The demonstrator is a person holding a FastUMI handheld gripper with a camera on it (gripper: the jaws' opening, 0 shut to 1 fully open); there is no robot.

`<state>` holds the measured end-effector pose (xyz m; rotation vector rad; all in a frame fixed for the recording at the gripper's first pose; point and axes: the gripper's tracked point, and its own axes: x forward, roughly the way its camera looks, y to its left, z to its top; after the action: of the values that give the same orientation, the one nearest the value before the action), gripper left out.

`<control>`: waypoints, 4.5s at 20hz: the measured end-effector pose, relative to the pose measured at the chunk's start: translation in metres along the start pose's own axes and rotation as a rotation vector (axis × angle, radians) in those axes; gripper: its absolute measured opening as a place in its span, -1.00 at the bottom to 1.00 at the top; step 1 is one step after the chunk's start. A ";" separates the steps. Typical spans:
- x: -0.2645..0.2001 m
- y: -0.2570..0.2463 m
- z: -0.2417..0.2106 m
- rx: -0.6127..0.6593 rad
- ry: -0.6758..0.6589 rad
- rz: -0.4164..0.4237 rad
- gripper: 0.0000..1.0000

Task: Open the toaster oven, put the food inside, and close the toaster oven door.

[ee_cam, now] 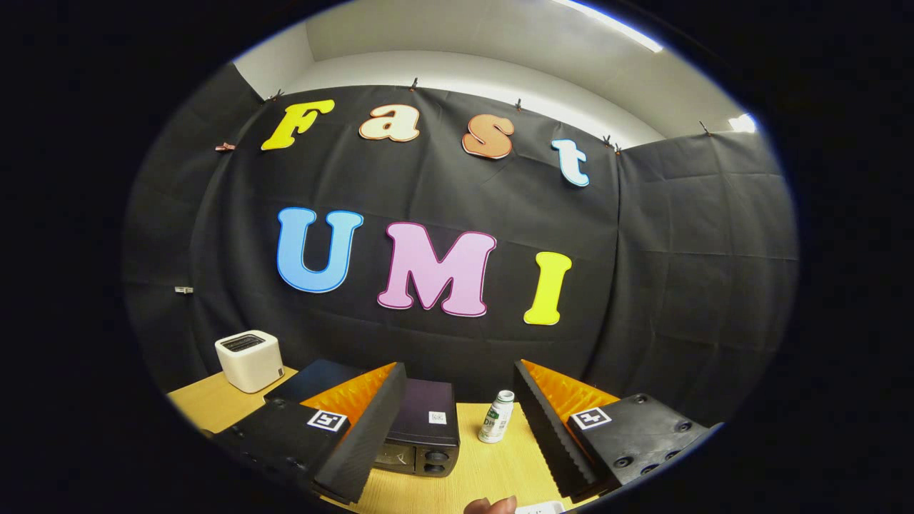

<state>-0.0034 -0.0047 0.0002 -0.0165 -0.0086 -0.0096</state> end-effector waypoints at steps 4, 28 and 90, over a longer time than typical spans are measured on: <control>0.001 0.004 -0.002 0.000 0.000 0.003 0.95; 0.023 0.171 -0.120 0.098 0.298 0.192 0.97; -0.103 0.194 -0.308 0.178 0.886 0.277 0.99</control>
<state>-0.1016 0.1847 -0.3123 0.1655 0.8783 0.2609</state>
